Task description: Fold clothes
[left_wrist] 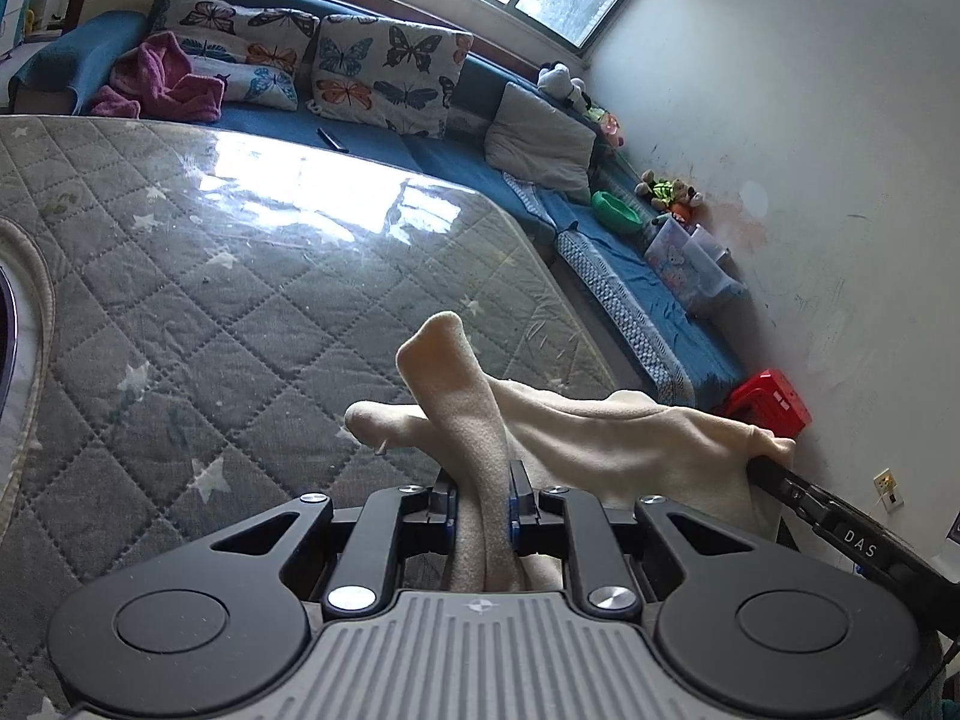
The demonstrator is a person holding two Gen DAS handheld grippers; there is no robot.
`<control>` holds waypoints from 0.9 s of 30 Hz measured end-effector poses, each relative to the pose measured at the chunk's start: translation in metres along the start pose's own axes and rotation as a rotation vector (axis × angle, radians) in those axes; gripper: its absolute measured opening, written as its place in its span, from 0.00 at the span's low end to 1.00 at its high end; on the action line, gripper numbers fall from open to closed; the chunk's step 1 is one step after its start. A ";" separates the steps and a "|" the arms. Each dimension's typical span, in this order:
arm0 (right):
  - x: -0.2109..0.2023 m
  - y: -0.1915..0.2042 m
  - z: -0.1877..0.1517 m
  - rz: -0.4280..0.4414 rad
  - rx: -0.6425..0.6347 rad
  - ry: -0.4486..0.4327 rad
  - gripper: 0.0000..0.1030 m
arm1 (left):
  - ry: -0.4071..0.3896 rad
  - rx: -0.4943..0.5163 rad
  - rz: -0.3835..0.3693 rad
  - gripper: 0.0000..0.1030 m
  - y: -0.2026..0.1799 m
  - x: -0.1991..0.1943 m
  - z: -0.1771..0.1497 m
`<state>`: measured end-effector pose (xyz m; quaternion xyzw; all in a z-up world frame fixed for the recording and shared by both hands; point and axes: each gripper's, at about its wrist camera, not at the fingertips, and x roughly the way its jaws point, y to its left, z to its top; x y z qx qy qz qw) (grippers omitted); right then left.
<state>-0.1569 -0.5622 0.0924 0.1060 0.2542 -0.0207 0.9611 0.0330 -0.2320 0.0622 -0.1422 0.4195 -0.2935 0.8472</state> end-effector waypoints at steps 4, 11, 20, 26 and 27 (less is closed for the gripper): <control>0.007 -0.004 -0.006 -0.008 0.008 0.024 0.10 | 0.022 -0.002 0.013 0.16 0.003 0.006 -0.003; 0.021 -0.009 -0.017 -0.029 0.020 0.067 0.10 | 0.044 -0.011 0.044 0.16 0.013 0.013 -0.007; 0.037 -0.018 -0.023 -0.069 0.031 0.116 0.12 | 0.059 -0.020 0.060 0.16 0.021 0.017 -0.011; 0.046 -0.019 -0.025 -0.088 0.026 0.146 0.14 | 0.062 -0.015 0.065 0.16 0.022 0.018 -0.014; 0.048 -0.018 -0.026 -0.090 0.025 0.149 0.14 | 0.063 -0.010 0.067 0.16 0.022 0.019 -0.015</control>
